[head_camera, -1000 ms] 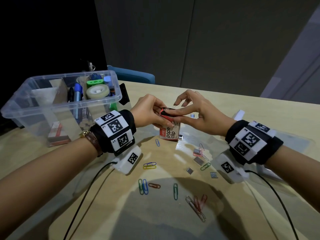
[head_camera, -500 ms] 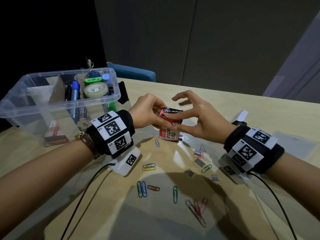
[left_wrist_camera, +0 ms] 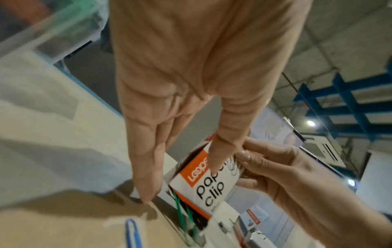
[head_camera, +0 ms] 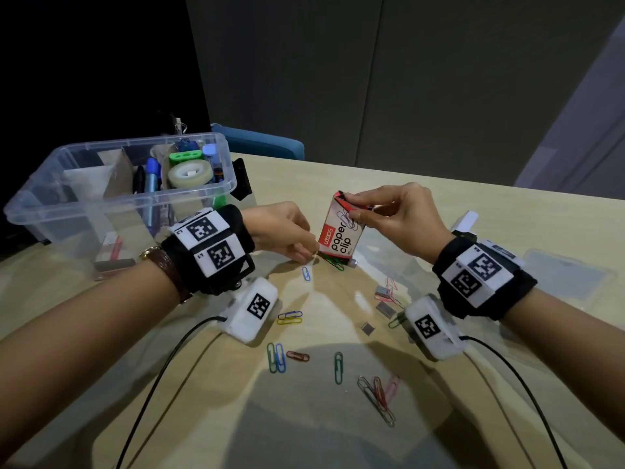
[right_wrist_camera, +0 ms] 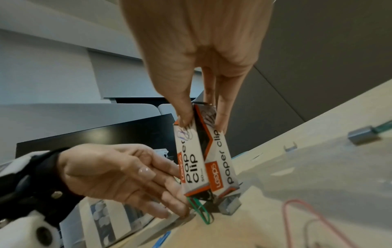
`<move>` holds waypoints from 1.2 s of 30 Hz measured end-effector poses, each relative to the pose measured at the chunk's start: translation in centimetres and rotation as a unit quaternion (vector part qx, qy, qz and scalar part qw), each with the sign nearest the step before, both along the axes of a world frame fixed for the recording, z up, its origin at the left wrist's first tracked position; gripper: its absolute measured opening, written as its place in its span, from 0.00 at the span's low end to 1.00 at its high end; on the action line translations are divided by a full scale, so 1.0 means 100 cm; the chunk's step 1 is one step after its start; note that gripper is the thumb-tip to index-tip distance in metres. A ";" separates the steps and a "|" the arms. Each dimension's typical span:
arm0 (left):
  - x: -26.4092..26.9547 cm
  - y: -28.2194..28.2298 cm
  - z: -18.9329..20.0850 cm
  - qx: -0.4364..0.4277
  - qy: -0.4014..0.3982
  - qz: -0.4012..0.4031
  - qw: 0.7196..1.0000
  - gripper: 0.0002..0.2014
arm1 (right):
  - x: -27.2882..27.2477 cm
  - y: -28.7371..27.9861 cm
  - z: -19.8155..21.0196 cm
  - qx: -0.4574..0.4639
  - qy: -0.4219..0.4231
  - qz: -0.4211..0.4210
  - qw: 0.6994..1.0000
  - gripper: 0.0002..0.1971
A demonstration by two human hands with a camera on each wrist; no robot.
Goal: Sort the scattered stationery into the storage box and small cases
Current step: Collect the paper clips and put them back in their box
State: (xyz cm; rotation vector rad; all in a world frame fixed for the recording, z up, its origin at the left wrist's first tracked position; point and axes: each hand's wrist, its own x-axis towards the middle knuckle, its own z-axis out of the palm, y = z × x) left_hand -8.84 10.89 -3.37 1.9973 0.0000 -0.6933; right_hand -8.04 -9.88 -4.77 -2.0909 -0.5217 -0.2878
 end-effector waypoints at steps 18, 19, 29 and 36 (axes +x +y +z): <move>0.002 -0.008 0.032 -0.219 0.077 0.193 0.953 0.24 | 0.001 -0.009 0.007 0.217 0.142 -0.072 0.963 0.13; 0.001 -0.010 0.033 -0.226 0.067 0.203 0.950 0.23 | 0.001 -0.009 0.007 0.240 0.165 -0.079 0.953 0.14; -0.012 -0.020 0.036 -0.245 -0.075 0.225 0.940 0.09 | -0.007 -0.006 0.013 0.437 0.334 -0.101 0.829 0.11; -0.017 -0.033 0.030 -0.220 -0.149 0.259 0.929 0.28 | -0.009 0.002 0.013 0.448 0.311 -0.094 0.833 0.12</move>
